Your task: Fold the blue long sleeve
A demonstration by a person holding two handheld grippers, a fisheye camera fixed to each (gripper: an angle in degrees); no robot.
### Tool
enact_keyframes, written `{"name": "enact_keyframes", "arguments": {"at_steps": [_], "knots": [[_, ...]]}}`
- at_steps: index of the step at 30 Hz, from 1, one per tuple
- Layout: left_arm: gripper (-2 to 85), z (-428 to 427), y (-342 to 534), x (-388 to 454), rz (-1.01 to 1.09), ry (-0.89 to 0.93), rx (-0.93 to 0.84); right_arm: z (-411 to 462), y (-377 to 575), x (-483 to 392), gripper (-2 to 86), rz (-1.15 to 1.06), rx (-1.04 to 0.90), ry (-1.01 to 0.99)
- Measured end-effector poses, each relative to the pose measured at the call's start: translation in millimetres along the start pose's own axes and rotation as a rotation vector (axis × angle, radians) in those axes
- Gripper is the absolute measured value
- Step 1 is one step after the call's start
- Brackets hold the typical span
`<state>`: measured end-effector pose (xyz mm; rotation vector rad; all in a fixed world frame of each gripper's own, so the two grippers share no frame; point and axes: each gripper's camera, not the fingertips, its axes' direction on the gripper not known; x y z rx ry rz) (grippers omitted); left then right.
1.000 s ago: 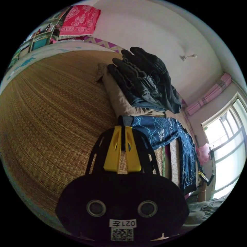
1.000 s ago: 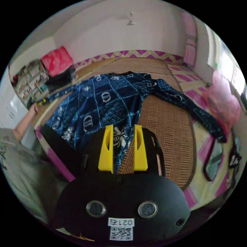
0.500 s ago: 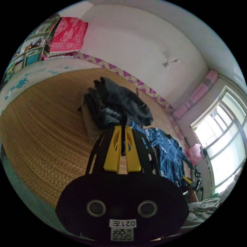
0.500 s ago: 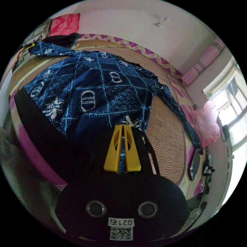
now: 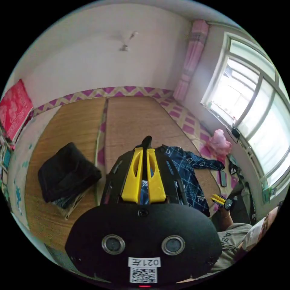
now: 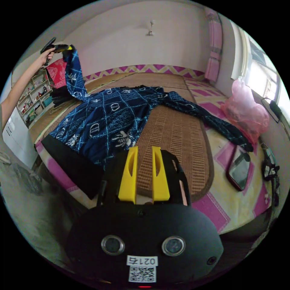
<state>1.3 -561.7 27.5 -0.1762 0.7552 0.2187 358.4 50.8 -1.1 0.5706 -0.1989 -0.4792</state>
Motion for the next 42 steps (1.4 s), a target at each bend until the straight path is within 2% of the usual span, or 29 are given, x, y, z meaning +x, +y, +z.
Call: {"name": "enact_keyframes", "arguments": {"at_steps": [4,9,15,18,20,24,27,31,38,42], "knots": [[-0.9,118,-32,92,0.06,0.079,-0.085,-21,30,20,7.7,0.032,0.022,0.036],[-1.0,305,-43,215,0.085,0.159,-0.238,-44,70,47,7.6,0.098,0.029,0.071],[-0.9,480,-30,304,0.008,0.141,-0.408,-58,100,73,7.4,0.178,0.028,0.074],[-0.9,532,-27,323,-0.04,0.151,-0.443,-62,110,83,7.3,0.202,0.021,0.075],[-0.9,547,-27,323,-0.07,0.208,-0.421,-65,114,88,7.3,0.214,0.025,0.073],[-0.8,550,-24,302,-0.179,0.502,-0.263,-66,112,104,7.2,0.22,0.032,0.063],[-0.8,562,-22,295,-0.254,0.59,-0.248,-64,98,114,7.2,0.197,0.046,0.058],[-0.8,583,-20,321,-0.257,0.58,-0.229,-63,76,120,7.1,0.173,0.069,0.024],[0.6,634,-17,387,-0.103,0.435,-0.234,-78,70,118,6.8,0.171,0.09,0.017],[3.2,638,-7,402,-0.062,0.464,-0.154,-83,79,126,6.7,0.194,0.076,0.049]]}}
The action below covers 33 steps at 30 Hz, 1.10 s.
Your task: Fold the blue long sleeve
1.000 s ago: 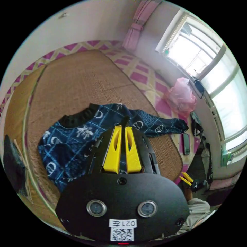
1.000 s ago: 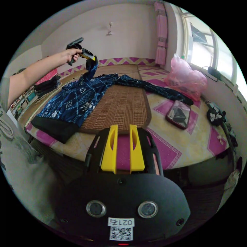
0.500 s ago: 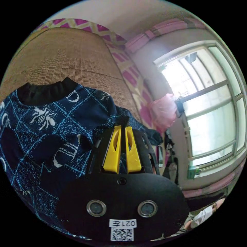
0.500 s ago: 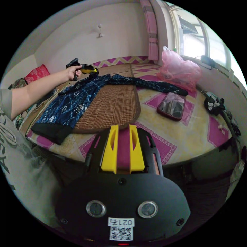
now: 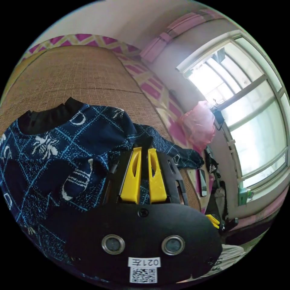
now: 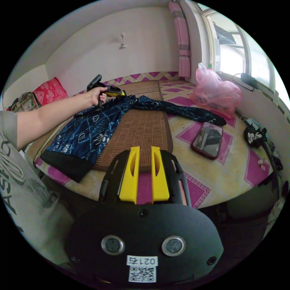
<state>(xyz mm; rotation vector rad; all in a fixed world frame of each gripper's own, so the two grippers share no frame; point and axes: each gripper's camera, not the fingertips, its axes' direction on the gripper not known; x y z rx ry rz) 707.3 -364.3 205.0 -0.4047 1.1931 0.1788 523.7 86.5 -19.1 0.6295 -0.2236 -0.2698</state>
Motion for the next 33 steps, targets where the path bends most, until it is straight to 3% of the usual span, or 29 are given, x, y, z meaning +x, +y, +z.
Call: {"name": "enact_keyframes", "arguments": {"at_steps": [6,13,18,24,28,33], "knots": [[10.5,11,3,27,0.131,-0.115,-0.03,6,-1,15,6.6,0.027,-0.022,0.008],[8.8,11,5,51,0.136,-0.143,0.019,9,-5,20,6.7,0.029,-0.028,0.012],[0.8,25,11,103,0.301,-0.48,0.005,10,-5,24,6.5,0.039,-0.036,0.02],[6.0,44,12,149,0.517,-0.79,-0.062,10,-5,28,6.4,0.054,-0.032,0.023],[7.8,41,7,155,0.51,-0.793,-0.098,14,-3,31,6.3,0.066,-0.037,0.015],[3.6,20,-10,135,0.337,-0.609,-0.13,22,-4,33,6.2,0.086,-0.029,-0.001]]}}
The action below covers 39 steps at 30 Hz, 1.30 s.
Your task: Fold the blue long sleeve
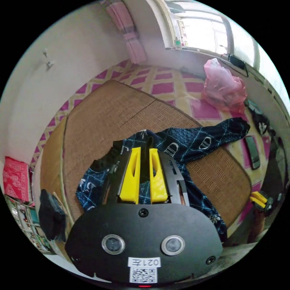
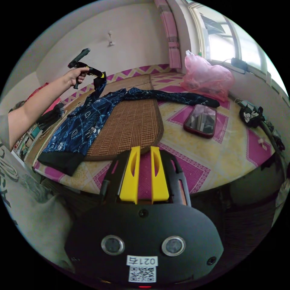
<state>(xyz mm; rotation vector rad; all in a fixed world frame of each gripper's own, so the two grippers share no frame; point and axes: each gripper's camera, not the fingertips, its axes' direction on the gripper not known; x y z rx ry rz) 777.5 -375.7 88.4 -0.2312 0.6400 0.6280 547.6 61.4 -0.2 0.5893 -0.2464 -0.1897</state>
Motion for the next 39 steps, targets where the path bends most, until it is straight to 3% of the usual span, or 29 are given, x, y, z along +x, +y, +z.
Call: {"name": "enact_keyframes", "arguments": {"at_steps": [5,7,9,11,19,24,28,32,35,39], "knots": [[3.9,1,3,-29,-0.026,0.154,-0.025,2,-6,-3,6.1,0.001,0.015,-0.02],[9.0,3,5,-43,-0.036,0.233,-0.037,3,-9,-5,6.0,-0.005,0.017,-0.022],[22.4,11,8,-64,-0.082,0.326,-0.085,5,-11,-7,5.9,-0.009,0.018,-0.019],[24.4,15,14,-77,-0.111,0.408,-0.087,7,-13,-9,5.8,-0.005,0.02,-0.023],[23.7,8,39,-120,-0.14,0.394,-0.088,22,-34,-24,5.6,-0.019,0.031,-0.08],[22.0,-18,69,-155,-0.137,0.501,-0.004,35,-122,-61,6.4,-0.175,0.117,-0.331],[19.9,-52,108,-202,-0.12,0.409,0.072,77,-194,-103,6.5,-0.286,0.141,-0.279],[19.2,-61,178,-304,-0.256,0.339,0.055,166,-284,-124,6.5,-0.312,0.049,-0.358],[19.9,-64,235,-361,-0.262,0.364,0.064,223,-340,-147,7.6,-0.375,-0.021,-0.304],[20.3,-78,297,-409,-0.153,0.334,0.081,280,-388,-212,9.3,-0.775,-0.094,-0.093]]}}
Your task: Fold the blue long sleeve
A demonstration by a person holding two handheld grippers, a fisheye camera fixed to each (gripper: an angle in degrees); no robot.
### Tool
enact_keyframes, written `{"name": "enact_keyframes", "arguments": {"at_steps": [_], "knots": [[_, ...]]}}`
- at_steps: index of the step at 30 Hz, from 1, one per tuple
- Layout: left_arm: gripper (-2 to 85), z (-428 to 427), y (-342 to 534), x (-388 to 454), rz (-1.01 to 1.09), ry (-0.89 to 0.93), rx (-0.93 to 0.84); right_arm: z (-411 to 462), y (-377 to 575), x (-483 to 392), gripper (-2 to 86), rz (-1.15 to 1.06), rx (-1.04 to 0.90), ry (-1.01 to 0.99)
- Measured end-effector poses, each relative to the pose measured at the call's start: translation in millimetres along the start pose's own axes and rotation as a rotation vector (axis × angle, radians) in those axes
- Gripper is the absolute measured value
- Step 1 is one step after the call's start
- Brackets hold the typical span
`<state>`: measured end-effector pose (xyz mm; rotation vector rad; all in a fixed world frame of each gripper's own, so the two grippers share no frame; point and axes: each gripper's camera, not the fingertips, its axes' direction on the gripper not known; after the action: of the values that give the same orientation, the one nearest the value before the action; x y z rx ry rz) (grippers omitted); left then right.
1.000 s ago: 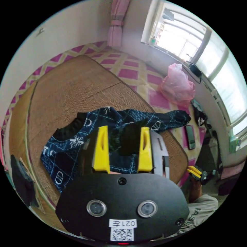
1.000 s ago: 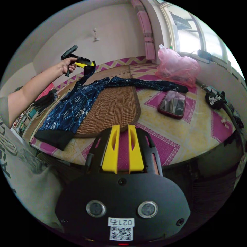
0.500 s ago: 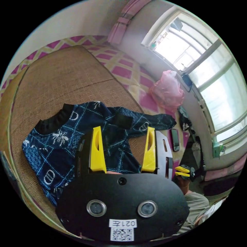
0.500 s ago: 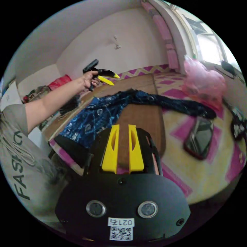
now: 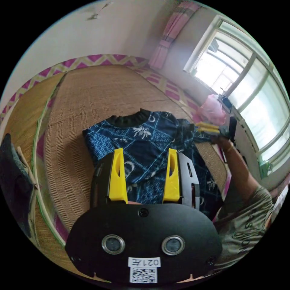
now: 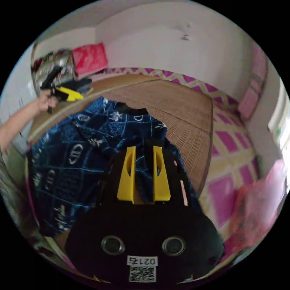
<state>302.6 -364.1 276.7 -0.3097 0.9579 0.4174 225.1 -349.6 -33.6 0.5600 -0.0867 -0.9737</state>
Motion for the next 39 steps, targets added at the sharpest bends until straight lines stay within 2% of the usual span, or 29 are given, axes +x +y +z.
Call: {"name": "enact_keyframes", "arguments": {"at_steps": [3,5,10,14,16,20,24,28,31,35,37,39], "knots": [[21.5,-18,25,-25,0.09,-0.022,-0.041,34,-49,-12,10.2,-0.262,-0.144,0.005],[22.0,-27,38,-38,0.143,-0.021,-0.051,48,-76,-14,10.7,-0.34,-0.177,-0.043],[22.6,-37,57,-71,0.203,0.019,-0.101,91,-127,0,9.8,-0.362,-0.292,-0.17],[22.0,-40,68,-98,0.202,-0.046,-0.181,127,-143,-1,1.8,-0.375,-0.419,-0.284],[20.4,-45,78,-113,0.174,-0.061,-0.205,126,-147,-1,0.2,-0.364,-0.395,-0.297],[10.9,-62,111,-140,0.137,-0.14,-0.205,94,-152,0,-0.8,-0.336,-0.229,-0.28],[1.7,-88,136,-167,0.047,-0.08,-0.144,70,-160,-7,-0.9,-0.363,-0.158,-0.219],[-0.6,-122,160,-191,-0.028,-0.048,-0.044,54,-171,-14,-1.0,-0.374,-0.114,-0.141],[-0.9,-157,188,-217,-0.104,0.012,0.081,27,-176,-24,-1.0,-0.39,-0.002,-0.054],[-1.0,-191,239,-270,-0.327,0.133,0.217,10,-150,-41,-0.9,-0.401,0.137,0.005],[-1.0,-200,262,-295,-0.433,0.101,0.216,27,-128,-48,-0.8,-0.402,0.099,-0.014],[-1.0,-211,292,-321,-0.515,0.197,0.23,72,-94,-50,-0.5,-0.341,-0.037,-0.098]]}}
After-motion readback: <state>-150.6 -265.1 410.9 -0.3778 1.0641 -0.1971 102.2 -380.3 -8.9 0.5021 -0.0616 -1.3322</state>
